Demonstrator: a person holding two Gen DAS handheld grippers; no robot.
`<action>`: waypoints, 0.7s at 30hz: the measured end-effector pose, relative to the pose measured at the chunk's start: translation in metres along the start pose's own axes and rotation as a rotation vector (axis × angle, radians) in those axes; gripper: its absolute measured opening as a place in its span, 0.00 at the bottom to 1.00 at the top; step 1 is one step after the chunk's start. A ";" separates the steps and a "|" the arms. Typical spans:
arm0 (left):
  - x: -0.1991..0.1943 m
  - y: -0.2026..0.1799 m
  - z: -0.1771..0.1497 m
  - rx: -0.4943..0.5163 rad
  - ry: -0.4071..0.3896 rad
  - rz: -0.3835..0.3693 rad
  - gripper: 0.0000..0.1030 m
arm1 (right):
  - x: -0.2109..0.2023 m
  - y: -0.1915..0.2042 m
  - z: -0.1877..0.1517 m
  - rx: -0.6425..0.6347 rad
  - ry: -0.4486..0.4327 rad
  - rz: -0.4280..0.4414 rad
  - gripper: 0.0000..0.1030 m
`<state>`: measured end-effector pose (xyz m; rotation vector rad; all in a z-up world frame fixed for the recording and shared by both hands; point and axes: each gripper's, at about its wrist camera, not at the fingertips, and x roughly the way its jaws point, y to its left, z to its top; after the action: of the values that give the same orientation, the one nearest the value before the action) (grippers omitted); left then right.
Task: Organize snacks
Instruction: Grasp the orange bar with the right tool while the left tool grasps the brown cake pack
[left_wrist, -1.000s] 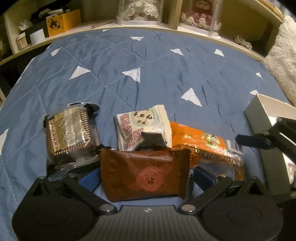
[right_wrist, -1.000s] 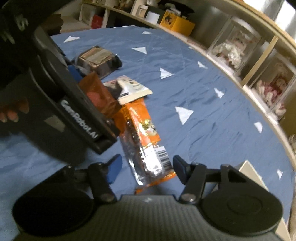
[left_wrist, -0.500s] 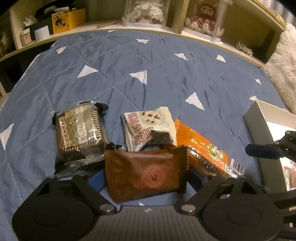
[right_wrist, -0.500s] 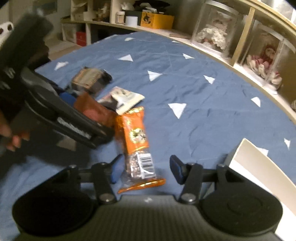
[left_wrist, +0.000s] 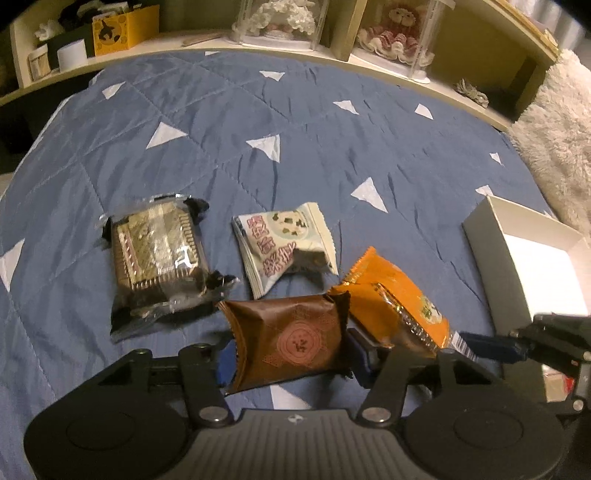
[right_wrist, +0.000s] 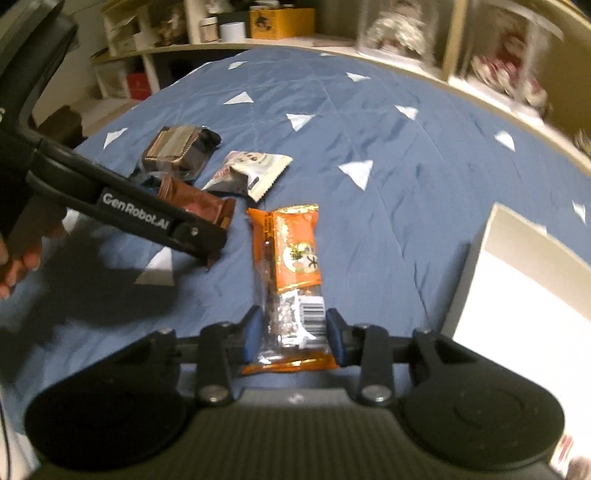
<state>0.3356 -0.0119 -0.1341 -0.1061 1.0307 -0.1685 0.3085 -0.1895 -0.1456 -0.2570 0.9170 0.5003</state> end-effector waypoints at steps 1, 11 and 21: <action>-0.002 0.001 -0.001 -0.007 0.004 -0.007 0.57 | -0.004 0.001 -0.002 0.021 0.002 0.006 0.41; -0.025 -0.002 -0.023 0.174 0.074 -0.030 0.57 | -0.031 0.015 -0.037 0.205 0.053 0.073 0.41; -0.026 -0.006 -0.043 0.318 0.141 -0.025 0.60 | -0.050 0.040 -0.062 0.213 0.065 0.071 0.43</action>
<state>0.2851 -0.0132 -0.1333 0.1840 1.1303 -0.3642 0.2195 -0.1960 -0.1419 -0.0475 1.0371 0.4575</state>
